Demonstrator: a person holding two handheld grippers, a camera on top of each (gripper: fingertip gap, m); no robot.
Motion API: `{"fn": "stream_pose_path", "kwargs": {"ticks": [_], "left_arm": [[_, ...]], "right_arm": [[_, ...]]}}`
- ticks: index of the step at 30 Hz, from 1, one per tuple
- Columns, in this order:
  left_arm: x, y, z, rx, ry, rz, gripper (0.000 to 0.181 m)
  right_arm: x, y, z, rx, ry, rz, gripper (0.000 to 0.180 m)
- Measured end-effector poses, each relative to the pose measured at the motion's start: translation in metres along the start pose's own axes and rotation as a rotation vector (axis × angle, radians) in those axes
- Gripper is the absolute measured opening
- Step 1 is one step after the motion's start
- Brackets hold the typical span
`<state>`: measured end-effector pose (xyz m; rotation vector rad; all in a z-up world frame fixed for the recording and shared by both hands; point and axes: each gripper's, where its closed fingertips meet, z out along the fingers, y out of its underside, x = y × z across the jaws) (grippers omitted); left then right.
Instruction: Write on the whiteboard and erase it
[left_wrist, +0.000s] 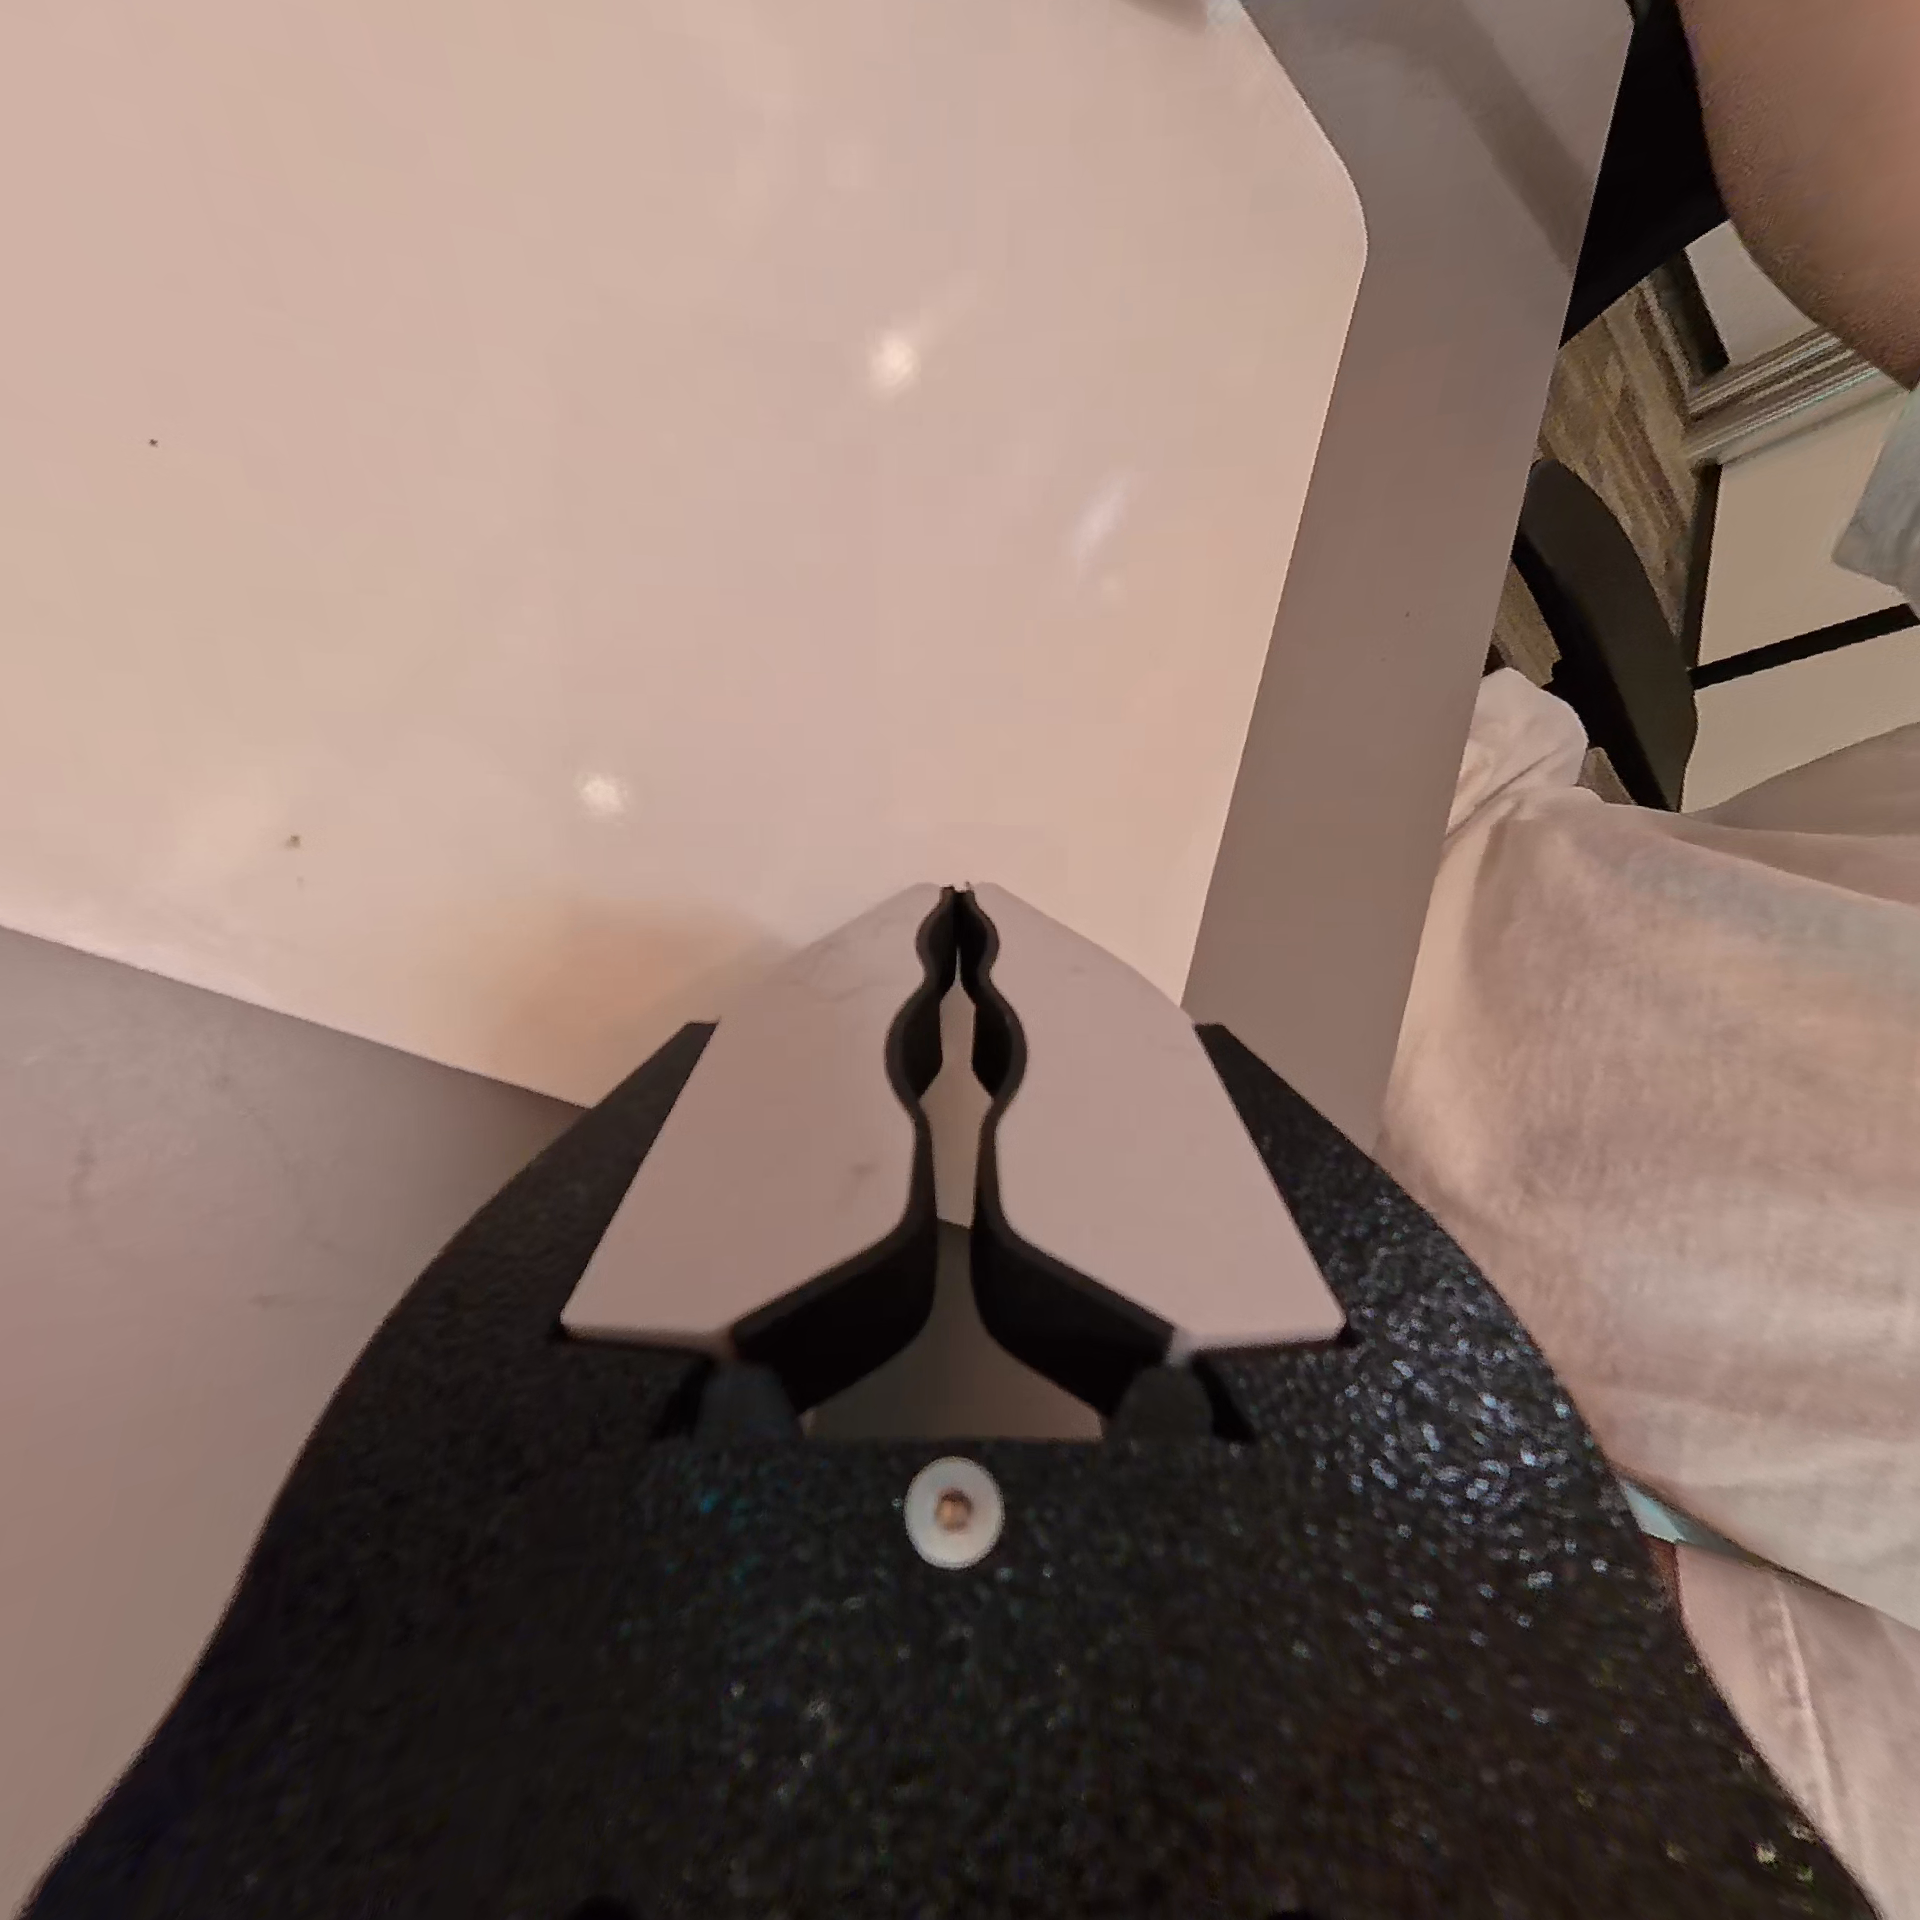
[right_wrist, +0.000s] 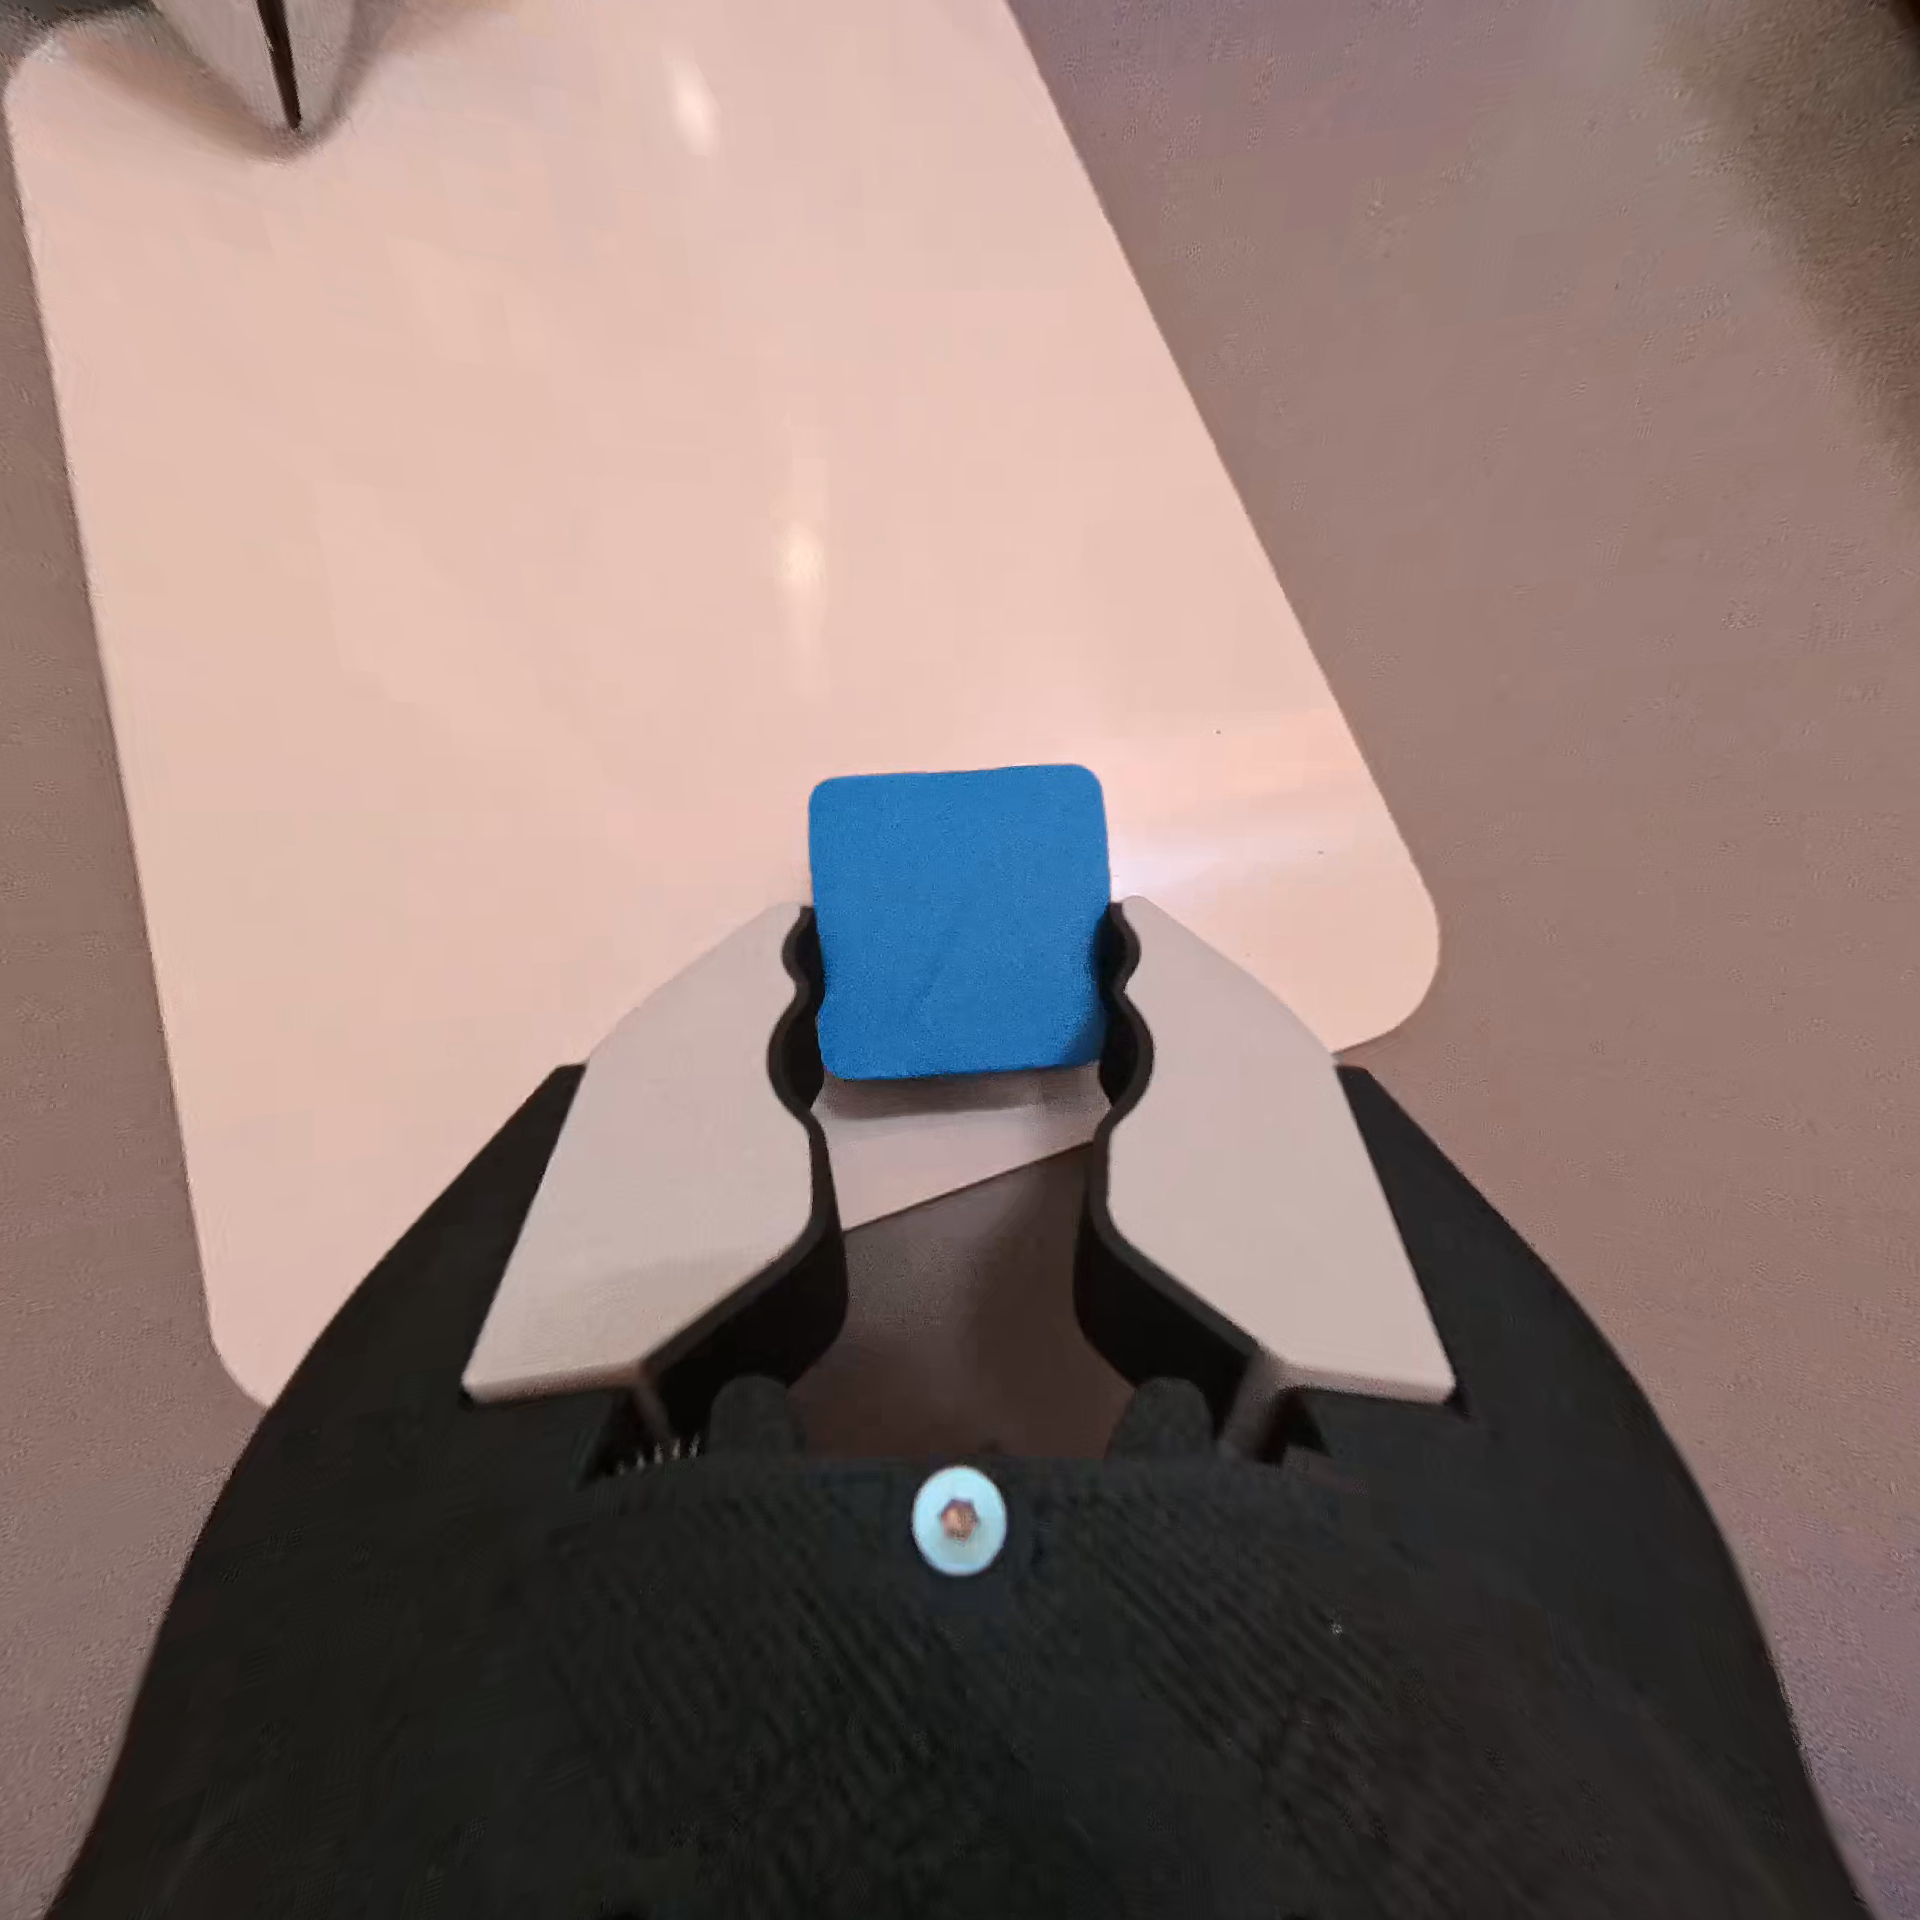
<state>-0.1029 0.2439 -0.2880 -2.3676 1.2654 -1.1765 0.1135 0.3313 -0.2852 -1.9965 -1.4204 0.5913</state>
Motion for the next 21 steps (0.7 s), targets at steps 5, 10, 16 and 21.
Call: {"fn": "stream_pose_path", "kwargs": {"ticks": [5, 10, 16, 21], "left_arm": [[0.000, 0.000, 0.000, 0.007, -0.006, 0.007, 0.000], [0.000, 0.000, 0.000, -0.002, 0.003, 0.006, 0.000], [0.001, -0.001, -0.001, 0.017, 0.014, 0.004, 0.000], [0.001, -0.001, -0.001, 0.019, 0.025, 0.010, 0.000]], "right_arm": [[-0.058, -0.001, 0.003, -0.093, -0.133, -0.208, 0.052], [0.025, 0.005, -0.005, -0.042, 0.070, 0.074, 0.052], [-0.045, -0.018, 0.021, -0.124, -0.134, -0.195, 0.053], [0.041, -0.008, 0.008, -0.044, 0.060, 0.115, 0.052]]}}
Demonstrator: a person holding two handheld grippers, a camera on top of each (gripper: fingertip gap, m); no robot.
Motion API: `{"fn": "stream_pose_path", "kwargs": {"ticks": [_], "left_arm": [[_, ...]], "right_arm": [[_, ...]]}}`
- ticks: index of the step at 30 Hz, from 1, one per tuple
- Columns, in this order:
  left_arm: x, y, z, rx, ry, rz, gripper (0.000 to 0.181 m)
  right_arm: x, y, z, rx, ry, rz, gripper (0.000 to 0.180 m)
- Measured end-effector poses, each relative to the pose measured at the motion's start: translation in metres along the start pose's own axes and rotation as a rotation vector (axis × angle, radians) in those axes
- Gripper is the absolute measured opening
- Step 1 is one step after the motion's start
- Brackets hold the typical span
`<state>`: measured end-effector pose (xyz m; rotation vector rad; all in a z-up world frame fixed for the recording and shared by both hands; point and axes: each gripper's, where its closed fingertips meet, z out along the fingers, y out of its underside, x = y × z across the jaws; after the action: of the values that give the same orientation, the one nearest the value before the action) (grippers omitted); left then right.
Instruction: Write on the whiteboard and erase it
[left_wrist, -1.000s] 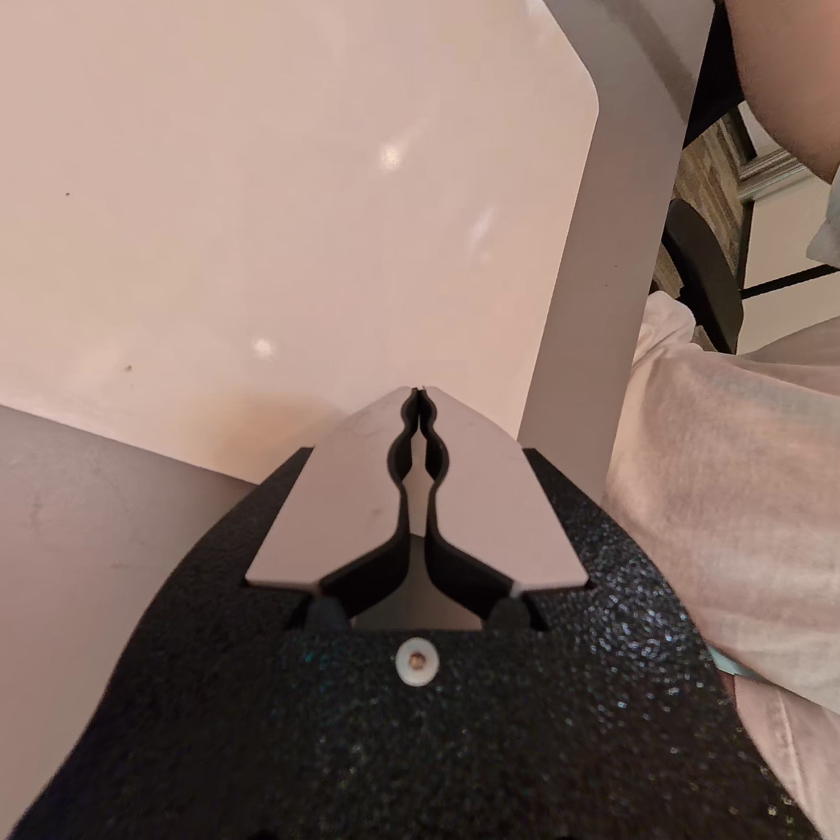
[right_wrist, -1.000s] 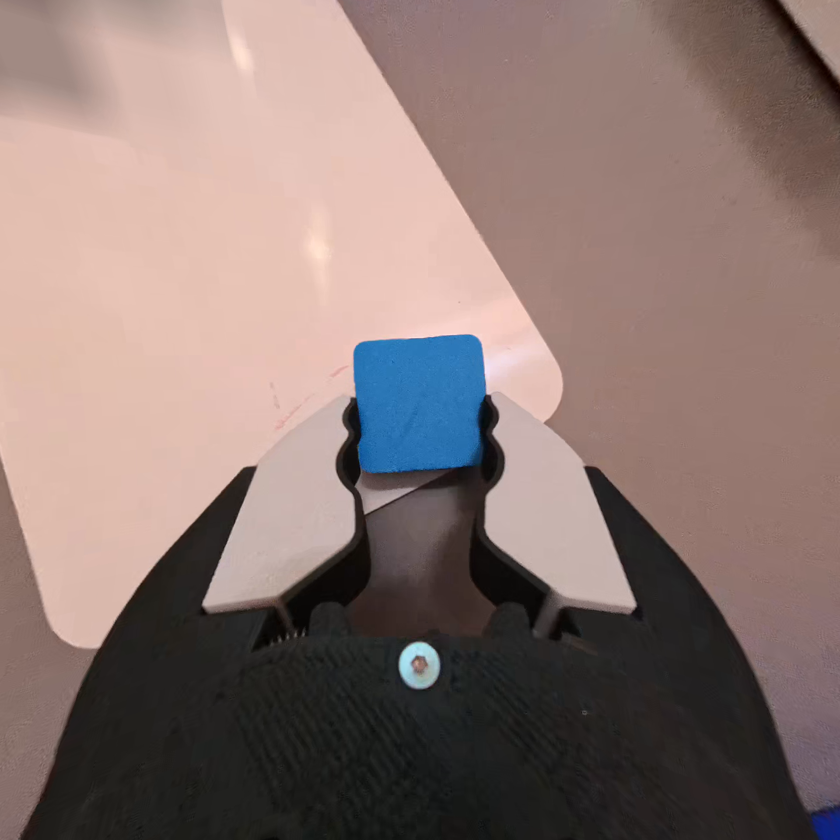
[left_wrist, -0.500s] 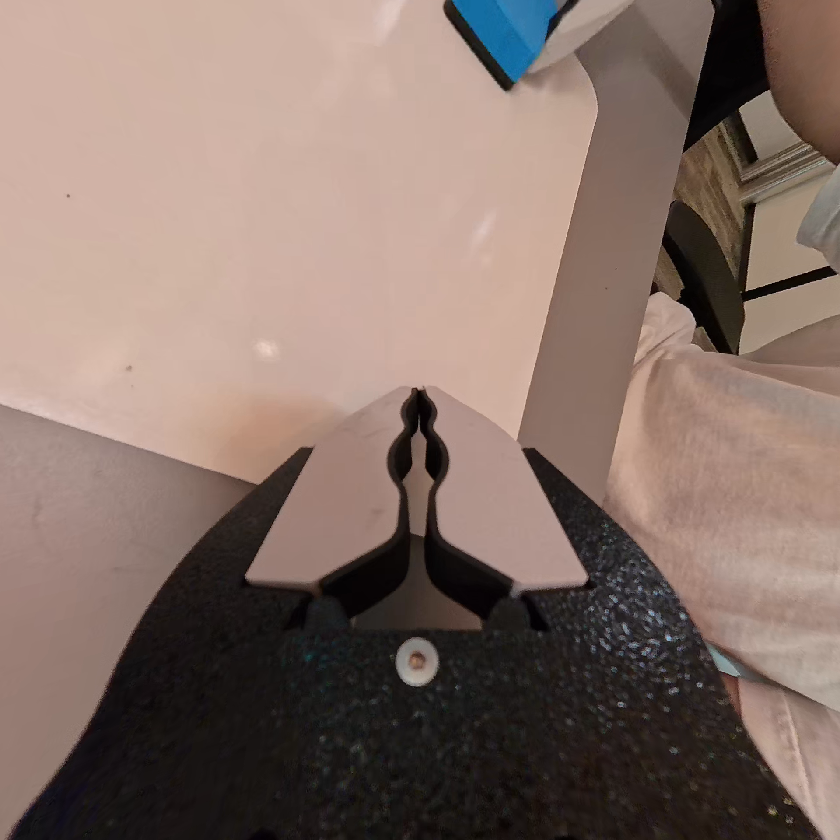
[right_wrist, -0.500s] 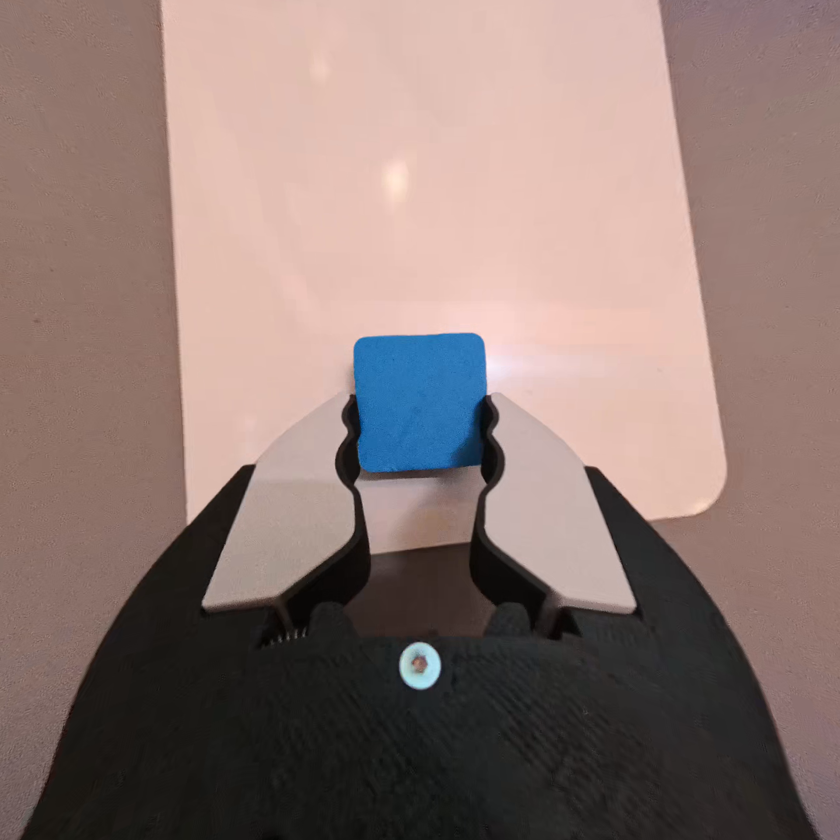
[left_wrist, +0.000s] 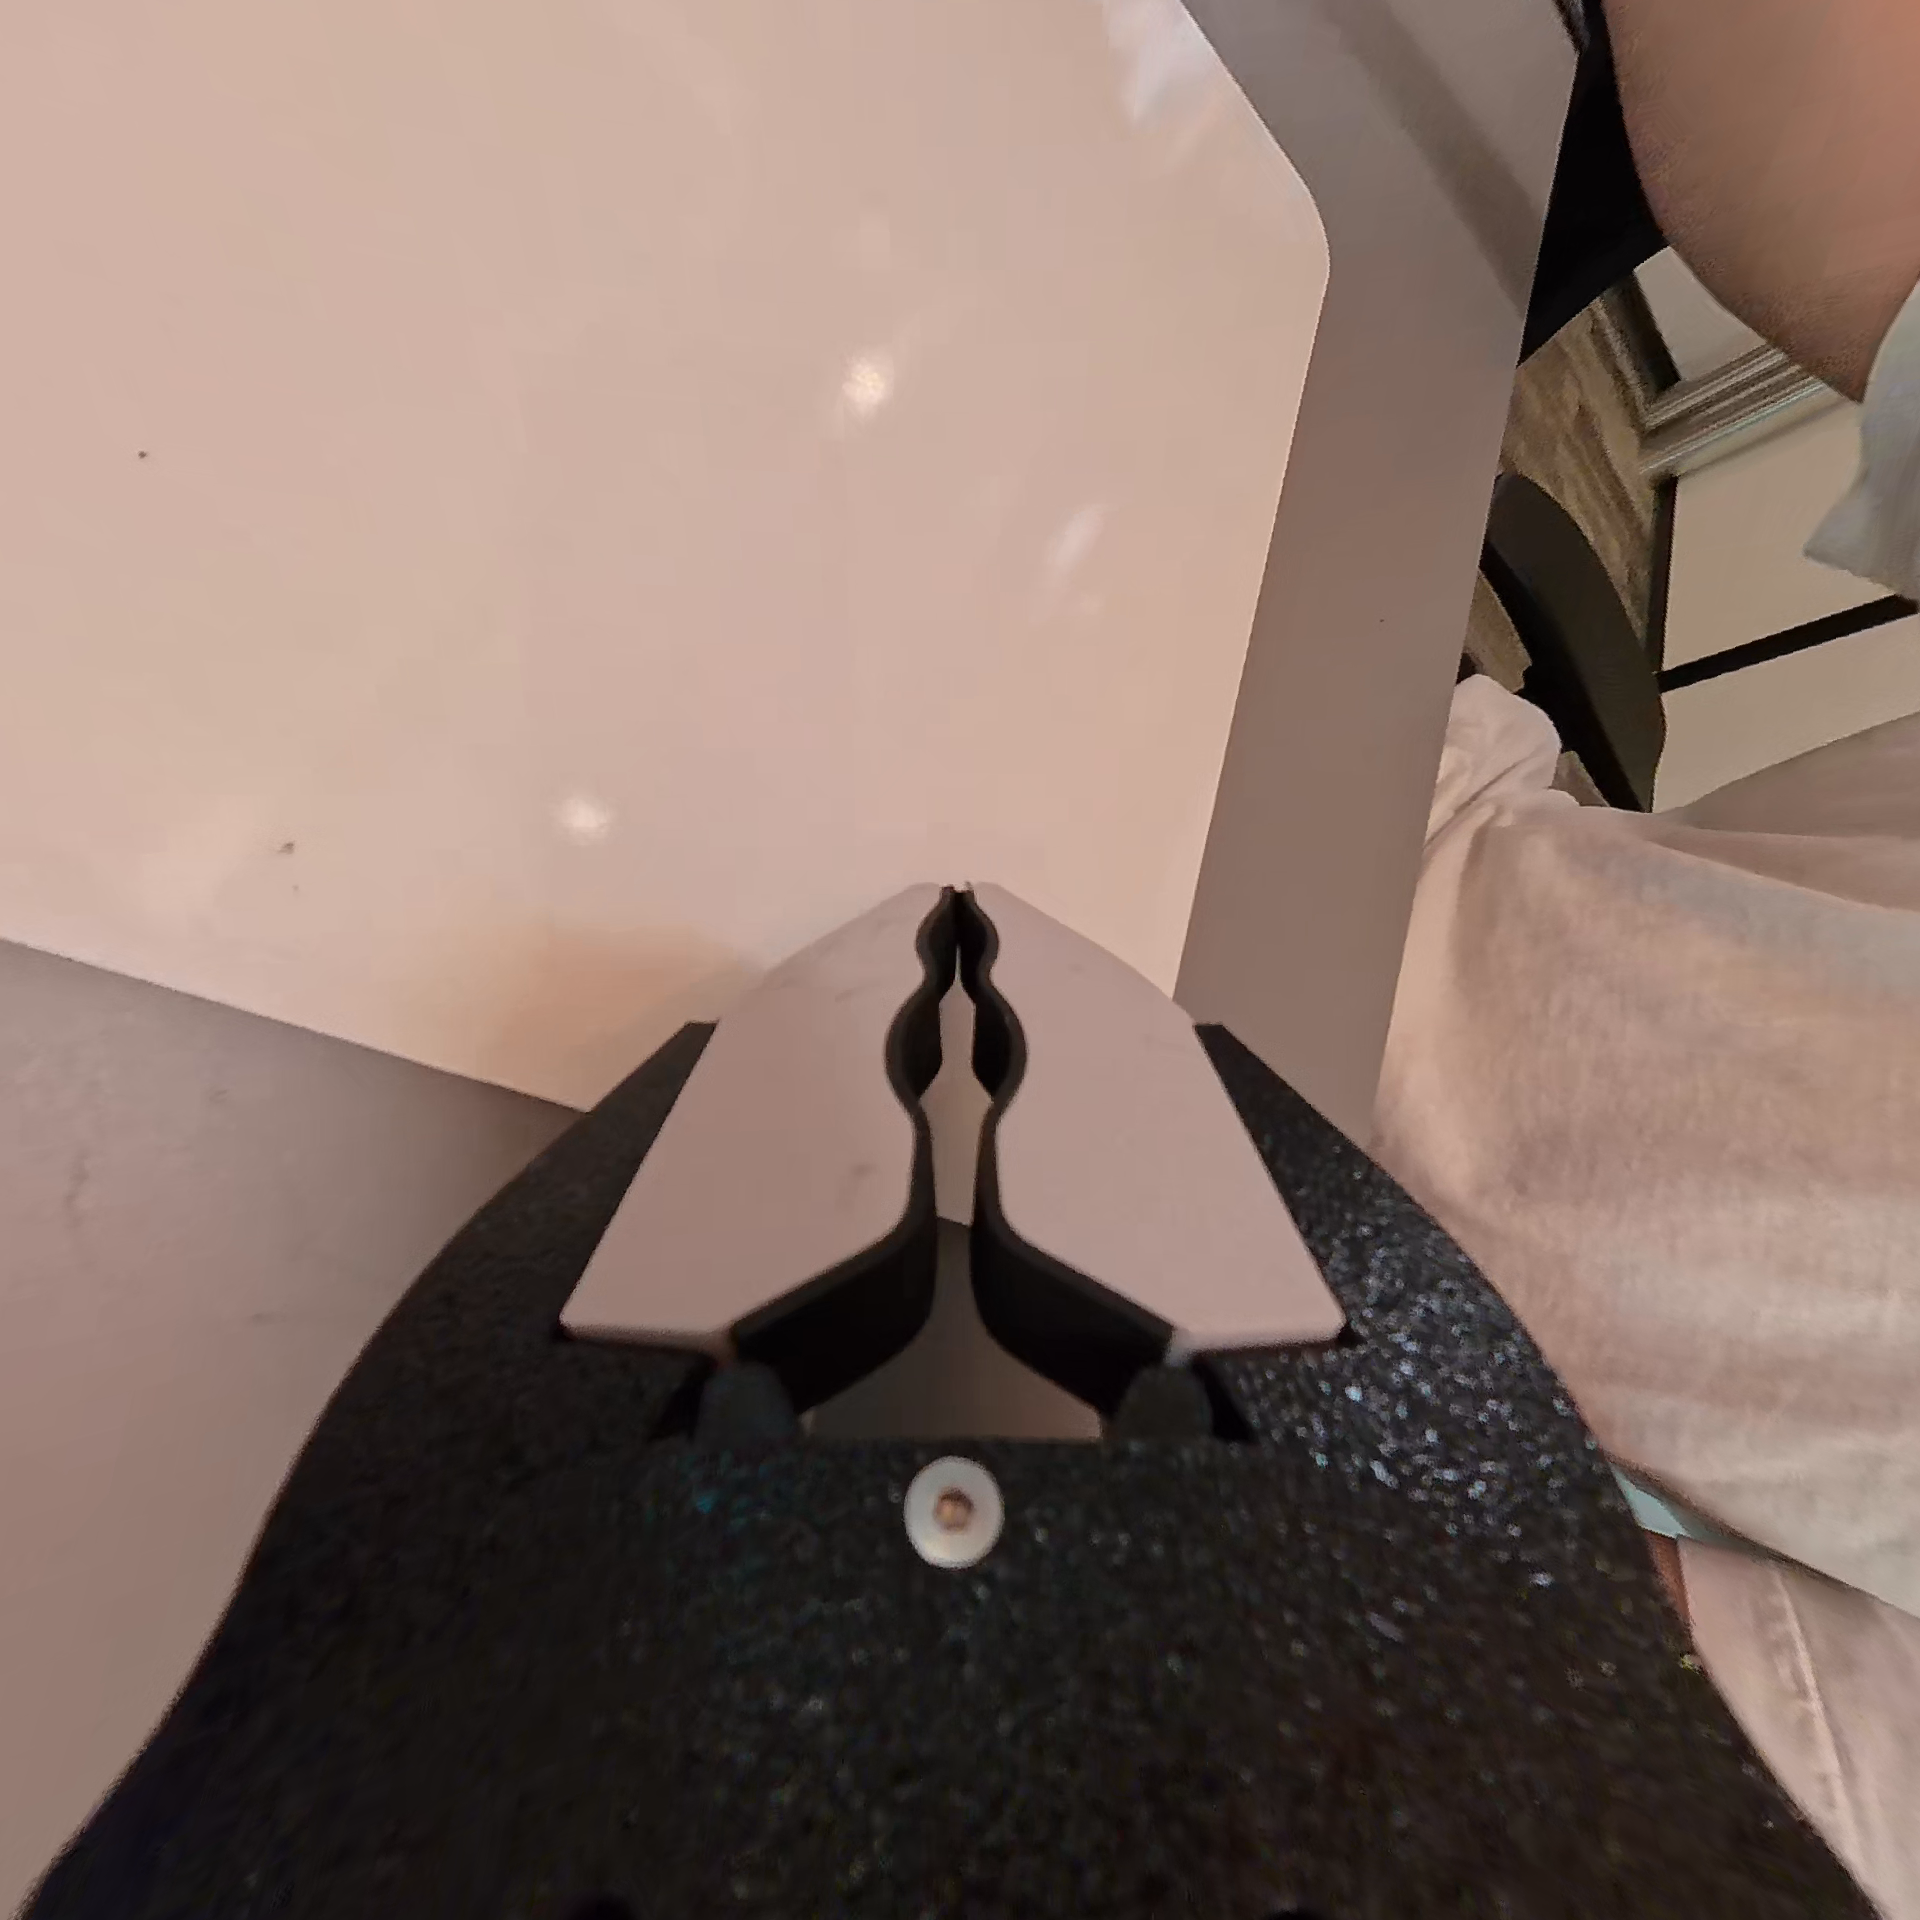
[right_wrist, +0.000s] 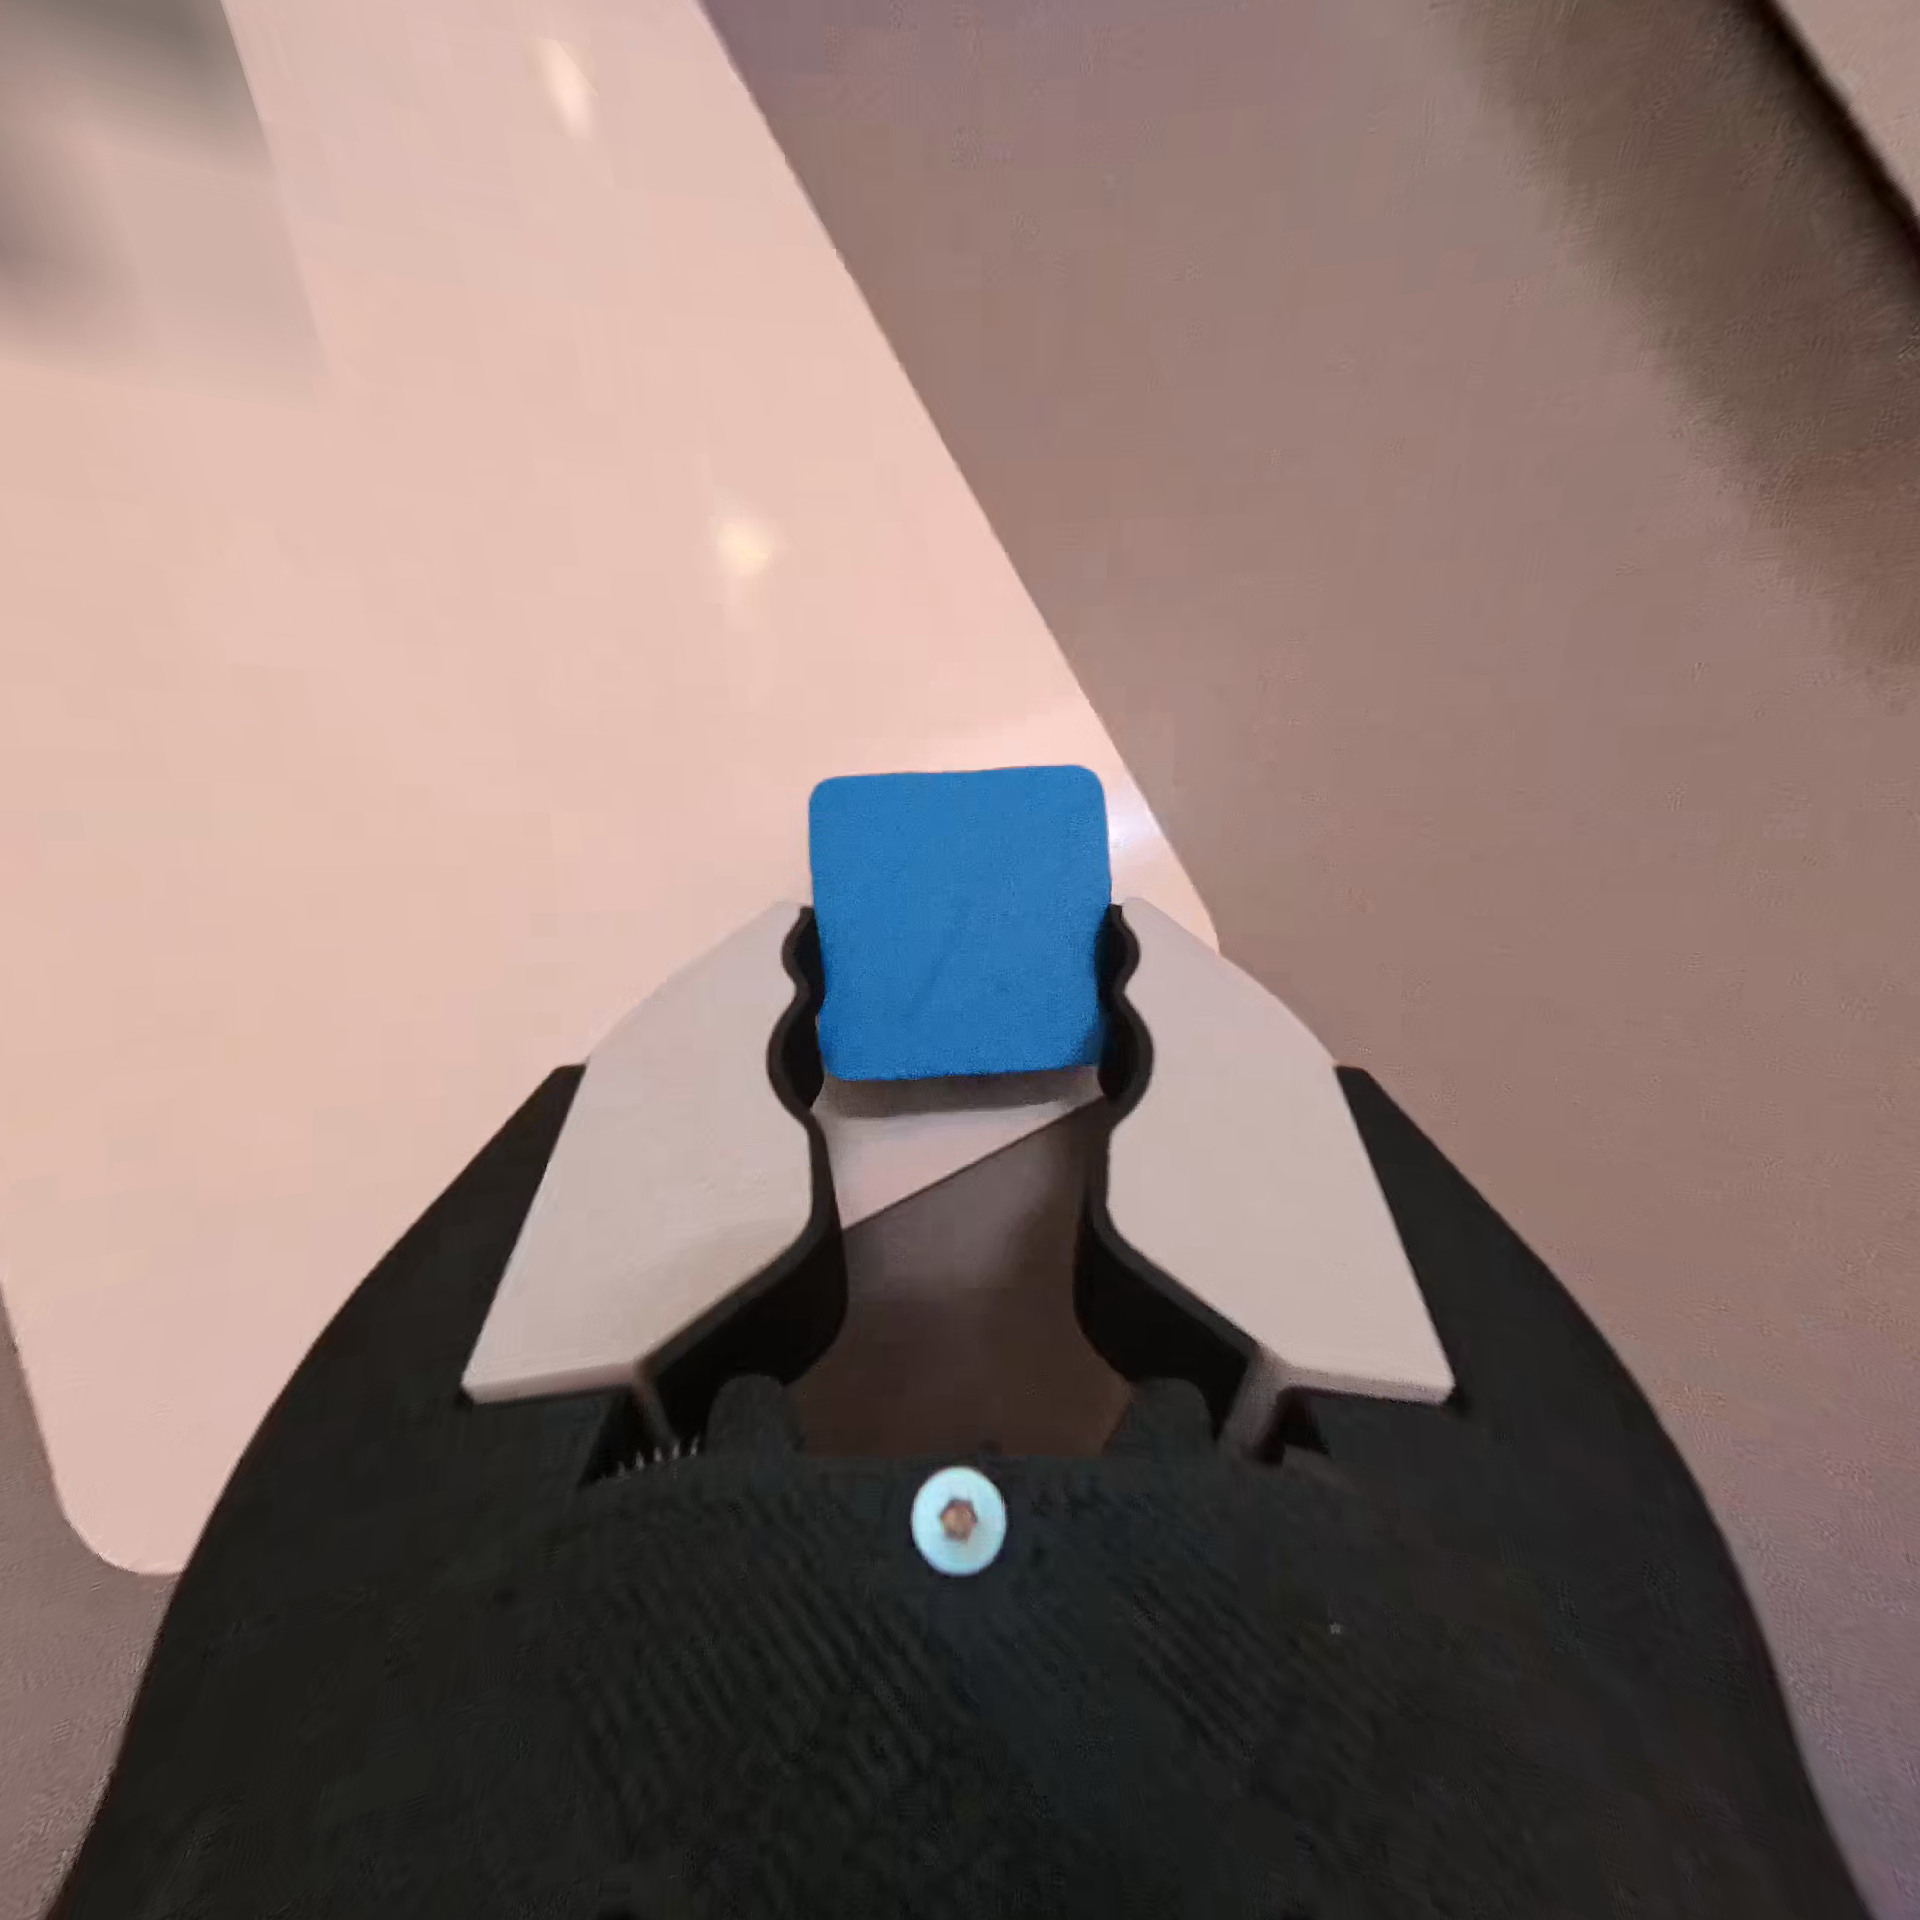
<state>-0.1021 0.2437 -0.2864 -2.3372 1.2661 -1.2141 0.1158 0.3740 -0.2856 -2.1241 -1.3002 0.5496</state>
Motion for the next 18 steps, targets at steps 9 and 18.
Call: {"fn": "stream_pose_path", "kwargs": {"ticks": [9, 18], "left_arm": [[0.000, 0.002, 0.001, -0.032, -0.025, 0.018, 0.000], [0.004, 0.007, 0.001, -0.035, 0.009, 0.021, 0.000]], "right_arm": [[-0.145, -0.079, 0.080, -0.030, -0.184, -0.359, 0.052], [-0.115, -0.128, 0.118, 0.025, -0.220, -0.234, 0.052]]}}
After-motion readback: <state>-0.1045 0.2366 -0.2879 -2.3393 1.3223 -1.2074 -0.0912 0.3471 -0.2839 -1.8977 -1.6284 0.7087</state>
